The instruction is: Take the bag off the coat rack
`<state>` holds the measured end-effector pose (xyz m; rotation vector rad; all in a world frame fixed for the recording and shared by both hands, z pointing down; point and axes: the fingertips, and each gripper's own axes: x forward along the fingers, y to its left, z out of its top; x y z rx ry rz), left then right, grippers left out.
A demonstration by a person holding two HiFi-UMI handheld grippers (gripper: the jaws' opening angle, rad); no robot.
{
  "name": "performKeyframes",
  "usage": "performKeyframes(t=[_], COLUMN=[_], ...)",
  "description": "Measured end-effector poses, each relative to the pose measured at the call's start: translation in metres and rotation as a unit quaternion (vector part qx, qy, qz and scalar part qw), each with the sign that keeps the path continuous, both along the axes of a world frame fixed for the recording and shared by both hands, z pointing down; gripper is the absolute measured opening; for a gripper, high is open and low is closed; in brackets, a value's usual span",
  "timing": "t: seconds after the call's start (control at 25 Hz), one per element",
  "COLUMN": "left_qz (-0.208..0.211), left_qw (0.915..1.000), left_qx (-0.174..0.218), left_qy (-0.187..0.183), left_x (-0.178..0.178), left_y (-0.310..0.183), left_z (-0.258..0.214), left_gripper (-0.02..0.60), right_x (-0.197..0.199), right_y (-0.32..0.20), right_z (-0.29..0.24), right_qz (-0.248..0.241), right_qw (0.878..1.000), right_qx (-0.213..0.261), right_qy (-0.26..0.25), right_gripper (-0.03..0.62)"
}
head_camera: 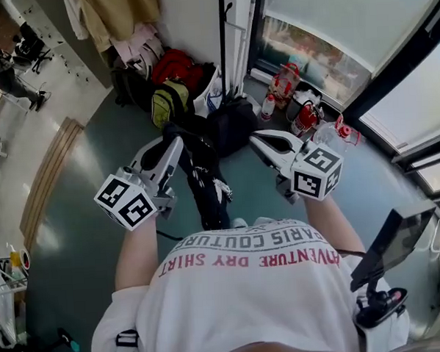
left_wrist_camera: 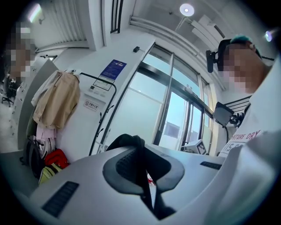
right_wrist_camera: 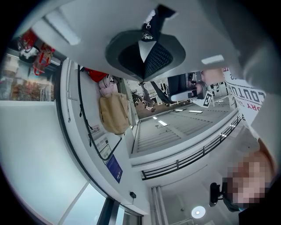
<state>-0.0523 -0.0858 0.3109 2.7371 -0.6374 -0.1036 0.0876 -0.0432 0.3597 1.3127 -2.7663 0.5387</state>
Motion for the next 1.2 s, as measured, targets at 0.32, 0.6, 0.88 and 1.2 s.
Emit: performKeyframes(t=[0.32, 0.6, 0.88, 1.2], left_qz=[0.060, 0.072, 0.066, 0.069], left_qw=[0.9972, 0.9955, 0.9964, 0.9962], left_qx=[0.037, 0.047, 0.036, 0.036], left_qy=[-0.026, -0.039, -0.040, -0.038], left_x=[-0.028, -0.018, -0.026, -0.028], left_y=[0.118, 0.121, 0.119, 0.124], left_z=[0.001, 0.013, 0.017, 0.016], left_gripper=[0.012, 0.012, 0.012, 0.012], right_x=[-0.052, -0.043, -0.059, -0.066], right_y=[0.106, 0.105, 0.106, 0.107], right_z=[0.004, -0.005, 0.004, 0.005], right_qz=[0.043, 0.055, 0.042, 0.030], right_qw=[0.999, 0.998, 0.999, 0.999], right_qx=[0.015, 0.025, 0.015, 0.011], right_qy=[-0.002, -0.001, 0.005, 0.002], right_gripper=[-0.002, -0.002, -0.002, -0.002])
